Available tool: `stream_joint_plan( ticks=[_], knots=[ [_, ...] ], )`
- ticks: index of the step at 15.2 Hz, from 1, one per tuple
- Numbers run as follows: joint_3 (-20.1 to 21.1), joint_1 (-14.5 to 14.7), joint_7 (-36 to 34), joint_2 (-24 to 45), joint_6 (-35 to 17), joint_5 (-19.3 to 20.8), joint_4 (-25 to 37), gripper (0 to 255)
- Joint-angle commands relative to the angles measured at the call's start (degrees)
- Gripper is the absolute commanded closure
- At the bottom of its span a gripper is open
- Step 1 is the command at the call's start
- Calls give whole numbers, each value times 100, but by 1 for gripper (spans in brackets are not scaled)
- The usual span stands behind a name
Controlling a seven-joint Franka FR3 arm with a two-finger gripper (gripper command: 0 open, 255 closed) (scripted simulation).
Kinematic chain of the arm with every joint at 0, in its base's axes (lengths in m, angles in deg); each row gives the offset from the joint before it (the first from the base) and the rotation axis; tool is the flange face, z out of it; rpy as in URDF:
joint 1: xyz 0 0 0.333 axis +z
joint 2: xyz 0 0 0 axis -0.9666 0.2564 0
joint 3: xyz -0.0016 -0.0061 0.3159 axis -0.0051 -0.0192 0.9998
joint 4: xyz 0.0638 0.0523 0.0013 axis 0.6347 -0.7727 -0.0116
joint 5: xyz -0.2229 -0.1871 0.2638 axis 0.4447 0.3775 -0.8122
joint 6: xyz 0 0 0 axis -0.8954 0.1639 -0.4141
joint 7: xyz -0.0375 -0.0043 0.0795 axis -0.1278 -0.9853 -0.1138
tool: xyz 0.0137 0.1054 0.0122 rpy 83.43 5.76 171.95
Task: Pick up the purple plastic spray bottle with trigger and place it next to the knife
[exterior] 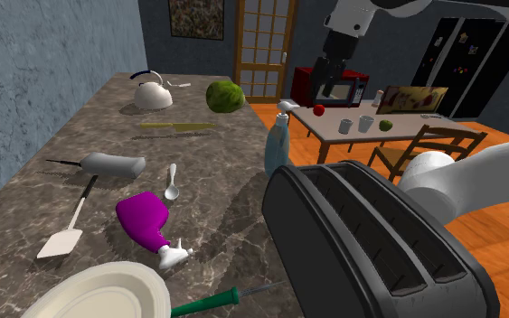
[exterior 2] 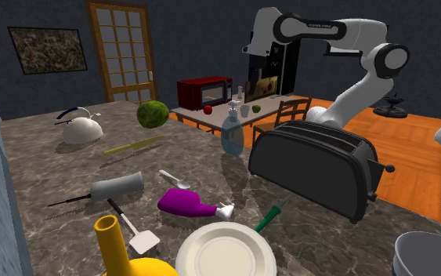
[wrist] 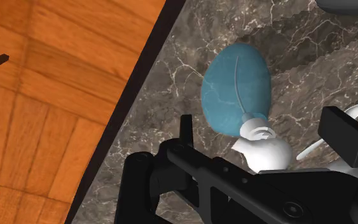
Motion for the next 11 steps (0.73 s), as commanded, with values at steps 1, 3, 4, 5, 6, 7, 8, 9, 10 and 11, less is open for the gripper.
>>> stream_joint_plan(
  ticks=[1, 3, 4, 5, 6, 7, 8, 9, 10, 11],
  knots=[
    [0, 0, 0, 0, 0, 0, 0, 0],
    [226, 81, -222, 62, -203, -138, -145, 0],
    [340, 123, -333, 104, -307, -207, -208, 0],
    [454, 165, -442, 153, -413, -275, -264, 0],
    [568, 209, -552, 210, -521, -342, -313, 0],
    [682, 253, -662, 275, -630, -407, -356, 0],
    [797, 296, -771, 347, -741, -472, -392, 0],
    [912, 338, -879, 427, -853, -535, -421, 0],
    [1027, 380, -987, 515, -966, -594, -444, 0],
    [1142, 421, -1096, 610, -1081, -652, -459, 0]
  ],
)
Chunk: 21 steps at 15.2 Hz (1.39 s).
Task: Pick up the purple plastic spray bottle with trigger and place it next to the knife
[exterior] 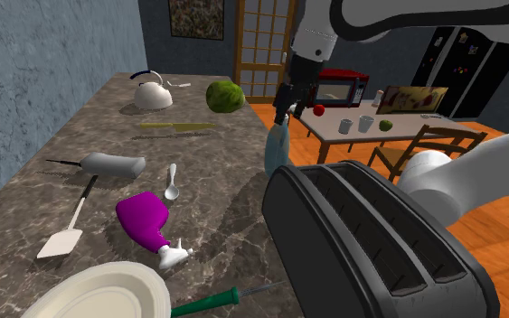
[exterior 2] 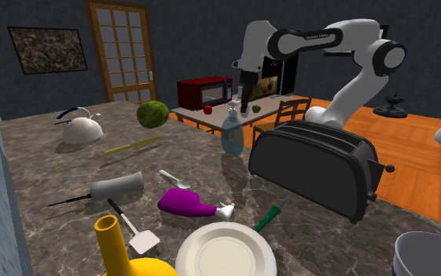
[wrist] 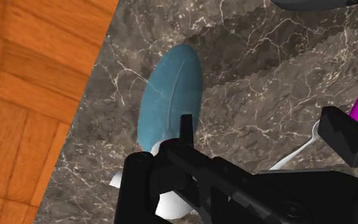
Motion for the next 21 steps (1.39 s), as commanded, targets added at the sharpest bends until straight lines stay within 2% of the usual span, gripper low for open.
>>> stream_joint_plan(
  ticks=[1, 7, 12, 17, 21],
  knots=[
    [231, 84, -227, 155, -192, -117, -23, 0],
    [932, 264, -880, 910, -885, -357, 75, 0],
    [1516, 337, -1468, 1708, -1438, -376, 348, 0],
    [2092, 342, -2152, 2643, -1930, -137, 788, 0],
    [2505, 353, -2813, 3496, -2243, 307, 1260, 0]
  ],
)
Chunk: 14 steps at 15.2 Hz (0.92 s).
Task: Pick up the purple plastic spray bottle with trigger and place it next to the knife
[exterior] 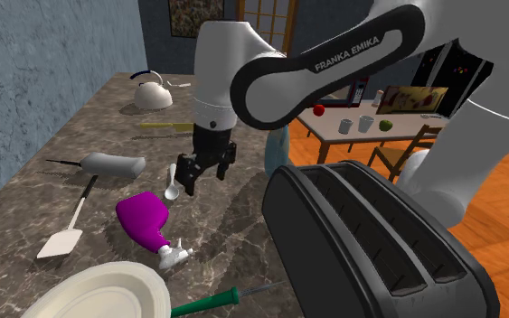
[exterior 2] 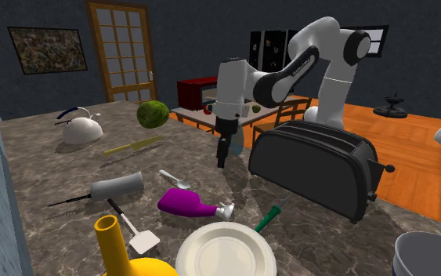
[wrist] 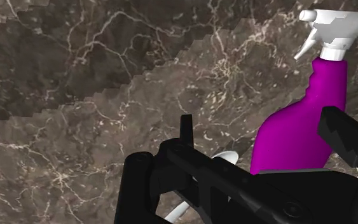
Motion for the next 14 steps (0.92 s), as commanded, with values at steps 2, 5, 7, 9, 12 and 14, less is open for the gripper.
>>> stream_joint_plan(
  ticks=[2, 5, 7, 9, 12, 14],
  knots=[
    [269, 48, -563, 693, -200, 444, 404, 0],
    [410, 203, -1137, 1419, -302, 988, 879, 0],
    [428, 379, -1502, 1909, -321, 1360, 1237, 0],
    [388, 608, -1828, 2392, -302, 1703, 1628, 0],
    [320, 740, -1981, 2659, -406, 1890, 1740, 0],
    [282, 775, -2033, 2762, -521, 1972, 1710, 0]
  ],
)
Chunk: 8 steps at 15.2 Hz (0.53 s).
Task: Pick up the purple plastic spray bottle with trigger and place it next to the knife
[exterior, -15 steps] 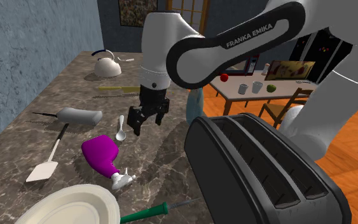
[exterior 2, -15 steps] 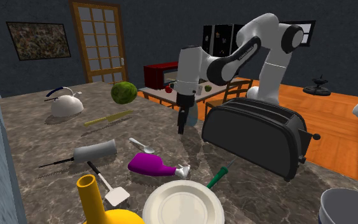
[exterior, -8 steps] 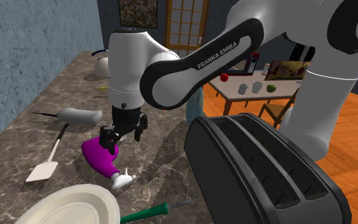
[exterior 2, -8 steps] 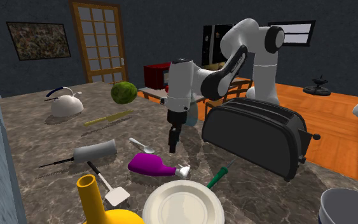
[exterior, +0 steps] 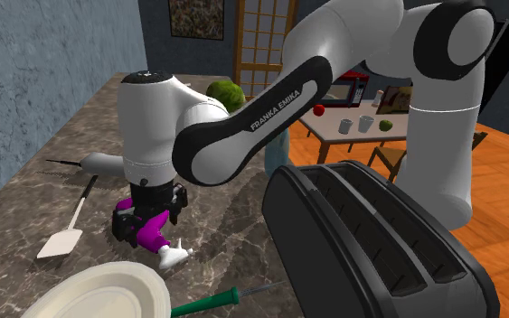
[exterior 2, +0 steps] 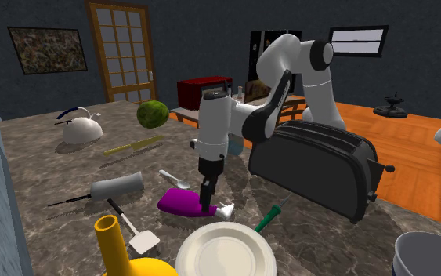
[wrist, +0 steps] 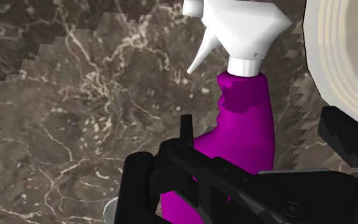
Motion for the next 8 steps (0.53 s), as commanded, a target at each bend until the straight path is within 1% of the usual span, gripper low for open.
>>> stream_joint_plan(
  ticks=[1, 4, 8],
  knots=[
    [-43, 46, -67, 126, -110, 99, -3, 0],
    [-97, 95, -136, 265, -253, 207, -30, 0],
    [-98, 95, -136, 265, -253, 207, -30, 0]
  ],
)
